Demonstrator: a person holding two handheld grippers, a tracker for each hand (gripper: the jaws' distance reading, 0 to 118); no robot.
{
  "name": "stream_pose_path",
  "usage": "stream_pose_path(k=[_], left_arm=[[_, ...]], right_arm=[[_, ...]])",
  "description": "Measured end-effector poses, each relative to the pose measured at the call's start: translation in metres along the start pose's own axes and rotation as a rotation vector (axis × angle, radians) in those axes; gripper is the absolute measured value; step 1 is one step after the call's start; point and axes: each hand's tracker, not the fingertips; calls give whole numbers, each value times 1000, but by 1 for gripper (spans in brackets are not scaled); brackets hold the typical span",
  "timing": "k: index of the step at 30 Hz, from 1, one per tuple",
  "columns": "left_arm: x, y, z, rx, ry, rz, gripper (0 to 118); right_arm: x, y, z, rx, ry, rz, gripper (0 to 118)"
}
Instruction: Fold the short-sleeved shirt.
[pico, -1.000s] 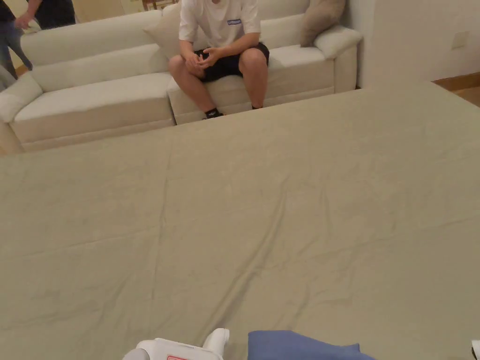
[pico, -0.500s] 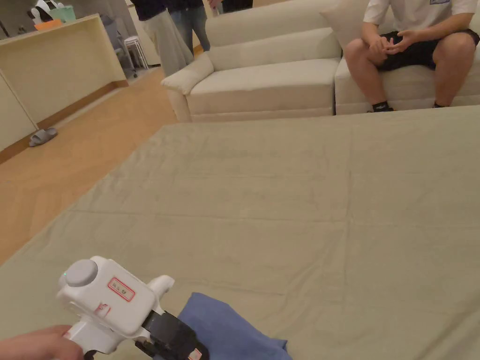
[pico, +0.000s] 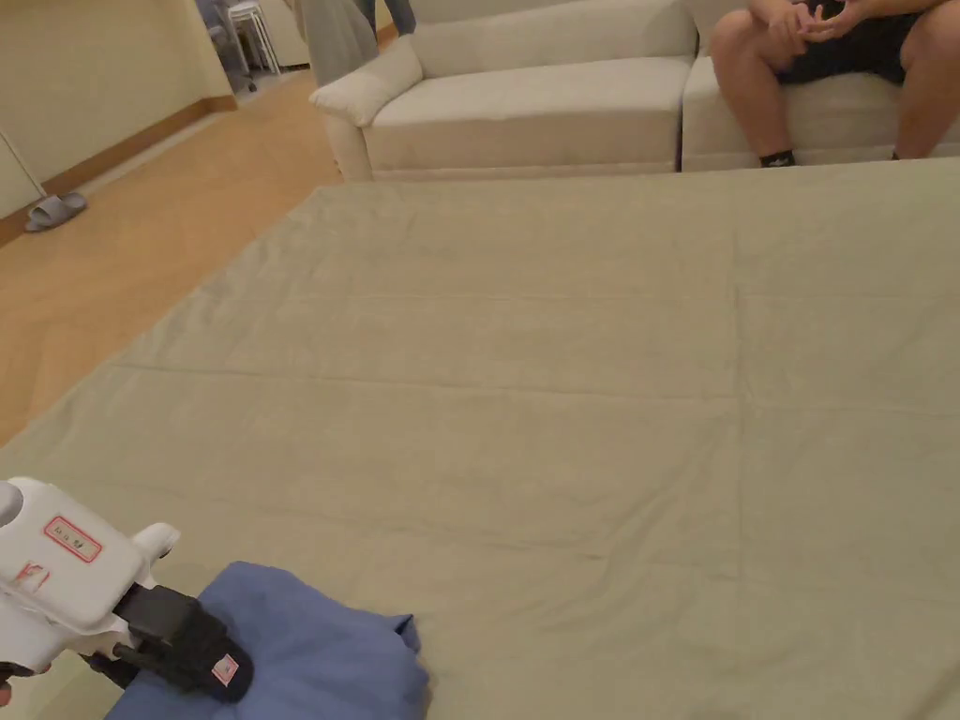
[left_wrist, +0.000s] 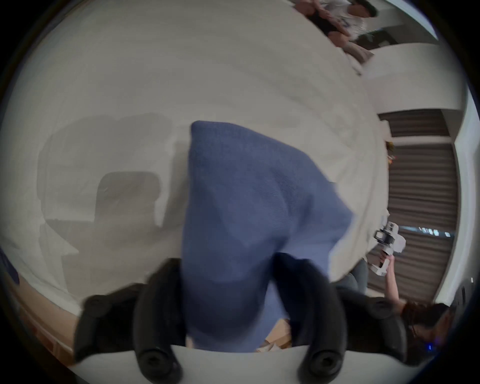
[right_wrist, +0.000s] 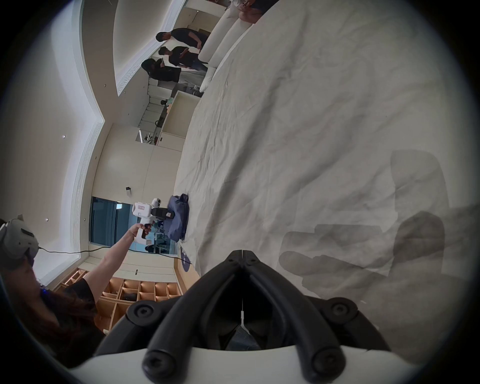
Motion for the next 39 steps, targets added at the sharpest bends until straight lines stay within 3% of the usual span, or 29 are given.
stream_pose_path(k=[2,5,7,10,13,14,16,19,21,24,28,33,35,36,37,38,39], left_arm=[[-9,-6,-10,11,86,40,84],[-9,-19,4,122,32,95,88],[20,-38,17,150,185,114,91],[51,-62,45,218,344,155,91],[105,-95,86,371,374,115,91],[131,-107,97,427,398,91,91],[182,-134,124,552,411,9,91],[262,-179,156,794,373,-129,91],[320,-216,166,988,387,-254,91],[381,-261,160,1290,316,-232,91],[449,-306,131,1550,340,-239,90],[510,-342,118,1674,243,-338,89],[535,-351,113,1688,266,-375,76],[543,-354,112,1701,285,-394,62],[549,-356,110,1711,283,-438,34],[555,-356,109,1709,284,-482,14],[566,-353,107,1678,296,-488,14]], right_arm=[[1,2,5,11,-1,0,0],[-3,3,15,31,0,5,0],[-7,4,25,60,-21,19,0],[-19,7,41,132,-125,73,0],[-40,10,64,245,-206,126,0],[-54,10,72,298,-307,147,0],[-88,10,90,359,-429,240,0],[-152,-6,133,574,-318,348,0],[-193,-15,162,696,-371,423,0],[-249,-32,199,846,-460,594,0],[-307,-59,244,1021,-546,765,0],[-337,-77,287,1169,-654,842,0],[-339,-83,300,1182,-650,830,0],[-338,-84,302,1185,-663,822,0],[-338,-84,302,1188,-690,809,0],[-336,-85,302,1184,-695,808,0],[-333,-86,302,1182,-695,809,0]])
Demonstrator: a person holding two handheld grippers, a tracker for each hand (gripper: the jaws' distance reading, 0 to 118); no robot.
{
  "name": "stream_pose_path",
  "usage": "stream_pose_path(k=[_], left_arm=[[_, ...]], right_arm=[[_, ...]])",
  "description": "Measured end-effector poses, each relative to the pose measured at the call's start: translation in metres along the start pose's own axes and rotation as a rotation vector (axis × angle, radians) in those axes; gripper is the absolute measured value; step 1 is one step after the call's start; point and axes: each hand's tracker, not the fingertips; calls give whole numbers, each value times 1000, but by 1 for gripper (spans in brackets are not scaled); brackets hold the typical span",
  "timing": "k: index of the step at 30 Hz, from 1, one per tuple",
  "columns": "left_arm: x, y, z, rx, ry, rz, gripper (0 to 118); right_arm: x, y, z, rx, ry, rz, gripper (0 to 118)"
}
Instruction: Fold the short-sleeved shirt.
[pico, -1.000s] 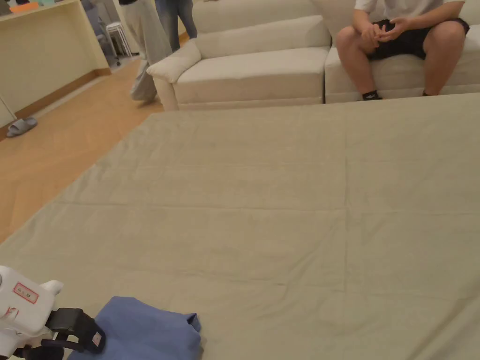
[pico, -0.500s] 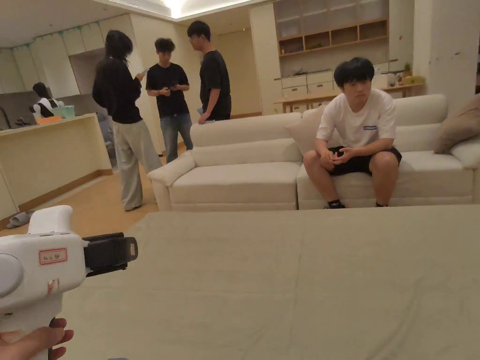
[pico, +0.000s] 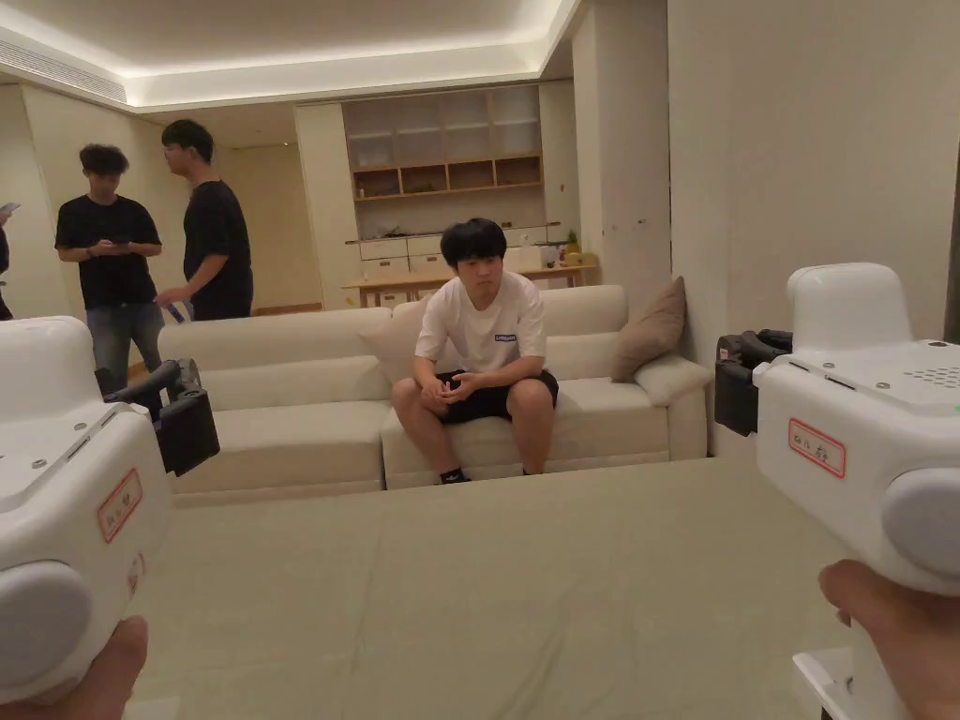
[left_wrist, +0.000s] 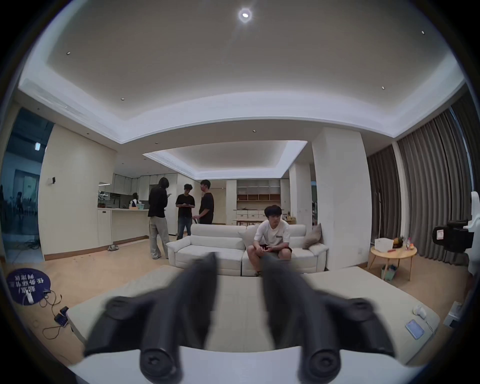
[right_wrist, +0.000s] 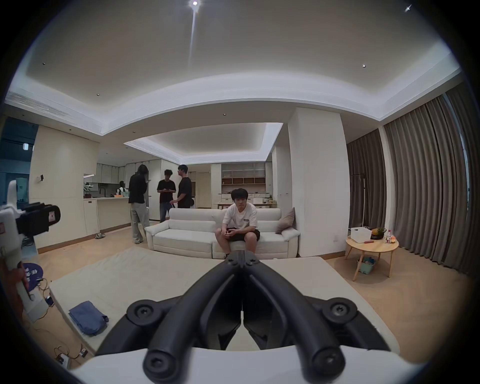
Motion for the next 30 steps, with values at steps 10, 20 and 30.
stream_pose_path(k=[10,20,30], left_arm=[[9,-2,-25,-42,-31,34,0],[10,3,-30,-43,-59,16,0],[19,2,-32,-47,-60,-10,0]], right_arm=[[1,-17,-24,-58,-36,32,0],[-6,-19,-32,-66,-15,19,0],[-8,-20,-31,-70,-11,25,0]])
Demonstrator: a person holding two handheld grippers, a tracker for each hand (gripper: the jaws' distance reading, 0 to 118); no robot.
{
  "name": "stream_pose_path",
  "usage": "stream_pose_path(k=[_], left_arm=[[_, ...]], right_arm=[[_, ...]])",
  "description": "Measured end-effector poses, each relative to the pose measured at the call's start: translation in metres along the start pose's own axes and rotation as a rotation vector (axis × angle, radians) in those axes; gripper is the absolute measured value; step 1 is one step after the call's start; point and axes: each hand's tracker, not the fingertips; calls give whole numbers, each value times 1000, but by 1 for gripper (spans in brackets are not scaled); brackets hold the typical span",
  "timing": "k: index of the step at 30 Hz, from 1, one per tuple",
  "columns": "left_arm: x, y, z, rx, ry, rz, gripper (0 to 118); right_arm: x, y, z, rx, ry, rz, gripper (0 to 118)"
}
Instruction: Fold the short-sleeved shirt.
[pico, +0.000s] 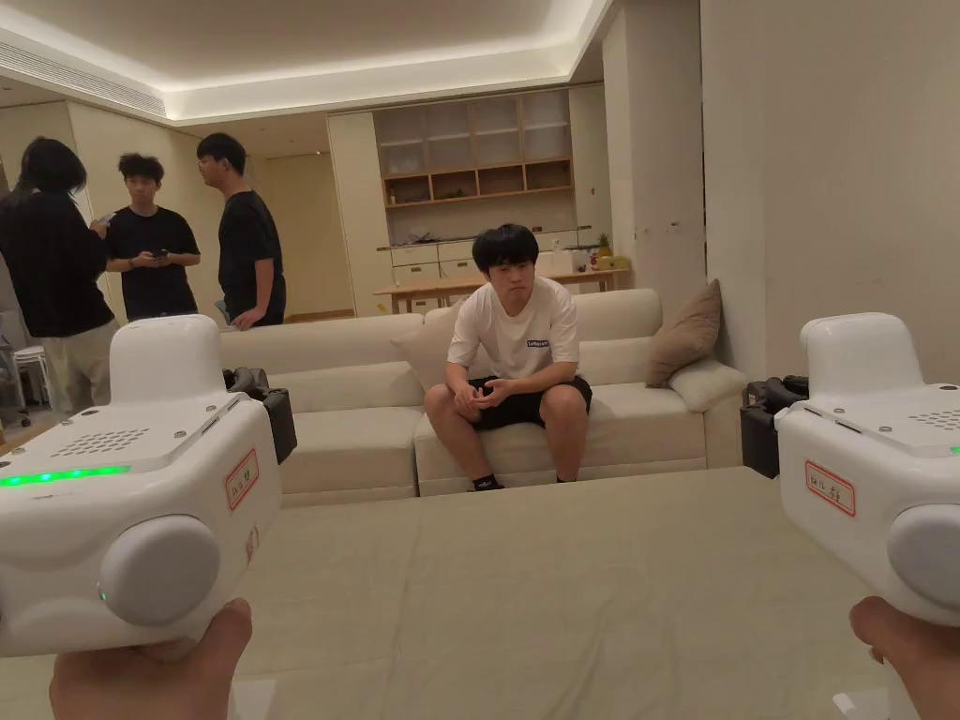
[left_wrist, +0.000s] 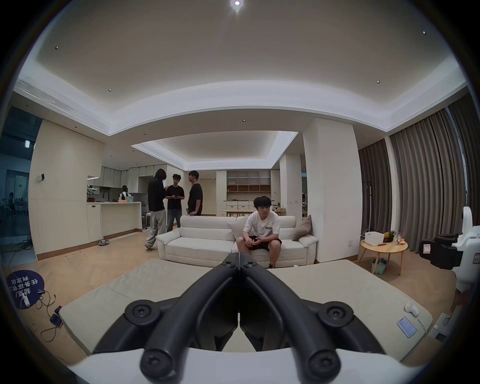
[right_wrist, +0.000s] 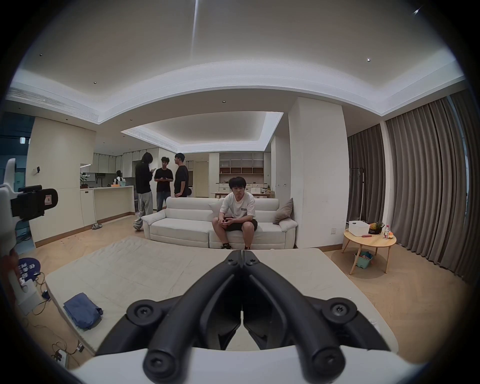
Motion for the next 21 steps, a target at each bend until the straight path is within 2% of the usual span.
stream_pose_path(k=[9,10,11,12,13,14,15,16,18,21], left_arm=[[6,0,-3,-9,-6,-3,0],[5,0,-3,-10,0,-10,8],[6,0,-3,-17,7,-18,26],[6,0,-4,-23,14,-29,49],[7,-1,-6,-28,14,-33,74],[6,-1,-6,-32,17,-31,94],[6,-1,-7,-37,18,-31,112],[7,-1,-9,-56,22,-25,118],[1,-7,-5,-27,-3,8,118],[-2,-16,-3,12,4,-13,118]], right_arm=[[0,3,2,11,-6,2,0],[0,3,2,11,-3,2,0],[1,2,2,12,-5,1,9],[1,2,2,16,-13,2,31],[1,2,2,17,-25,11,69],[1,2,2,15,-26,16,97],[1,2,1,11,-27,16,112],[0,2,3,16,-26,13,118],[-3,2,9,104,-24,-2,118],[-4,-2,6,116,-46,22,118]])
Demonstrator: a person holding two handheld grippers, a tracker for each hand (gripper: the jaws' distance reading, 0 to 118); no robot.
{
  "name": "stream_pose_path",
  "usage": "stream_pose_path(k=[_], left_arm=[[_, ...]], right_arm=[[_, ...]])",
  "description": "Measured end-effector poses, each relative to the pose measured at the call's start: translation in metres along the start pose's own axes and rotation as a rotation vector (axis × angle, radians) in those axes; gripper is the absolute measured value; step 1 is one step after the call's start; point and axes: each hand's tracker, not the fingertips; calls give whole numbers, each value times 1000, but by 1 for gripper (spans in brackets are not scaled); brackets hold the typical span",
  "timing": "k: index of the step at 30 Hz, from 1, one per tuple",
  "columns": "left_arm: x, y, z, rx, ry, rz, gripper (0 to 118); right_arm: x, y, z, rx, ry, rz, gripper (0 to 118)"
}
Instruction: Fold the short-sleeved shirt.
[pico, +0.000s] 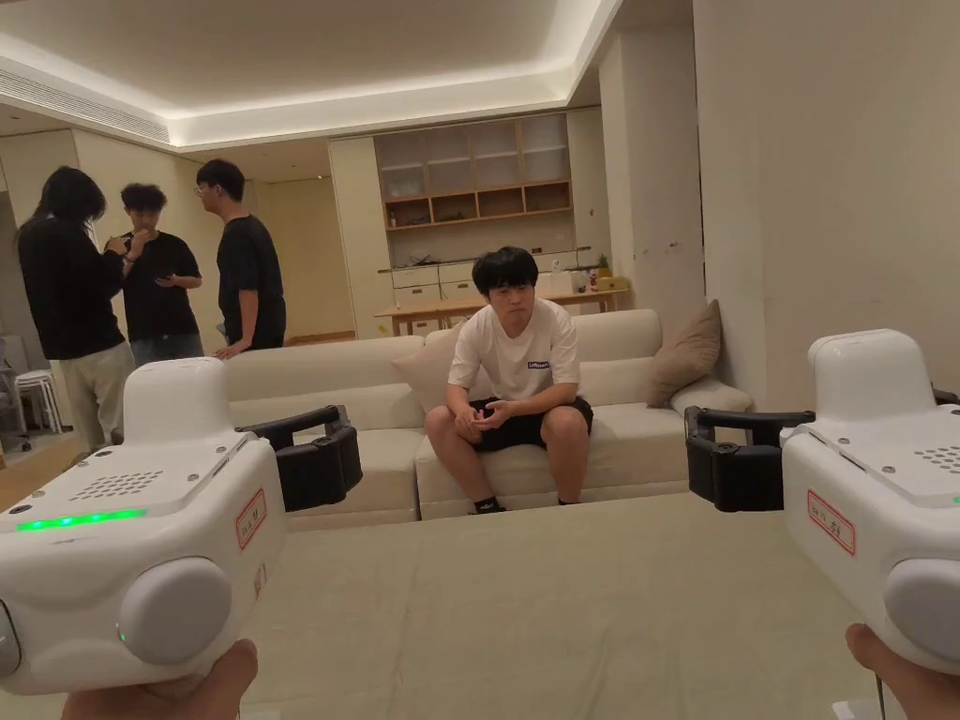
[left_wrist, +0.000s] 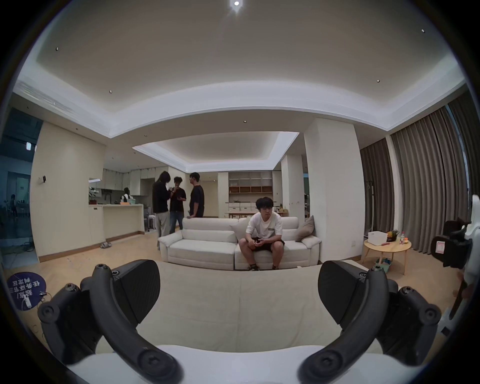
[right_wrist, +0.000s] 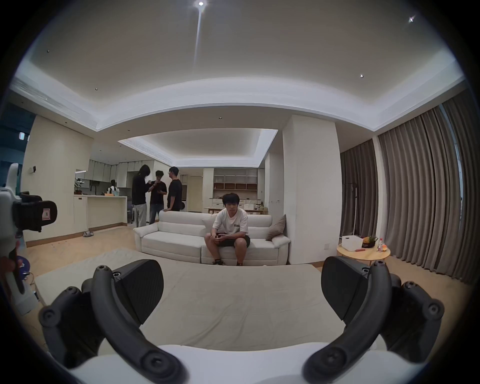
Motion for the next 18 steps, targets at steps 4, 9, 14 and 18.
stream_pose_path(k=[4,9,14,18], left_arm=[[1,2,2,15,22,-31,118],[1,7,3,21,26,-27,118],[1,7,3,8,35,-29,118],[1,7,2,-3,42,-40,118]], right_arm=[[-1,3,-3,-12,-9,24,118],[-2,1,-4,-18,-13,40,118],[-1,-1,-5,-19,-18,36,118],[-1,0,-4,-12,-16,25,118]])
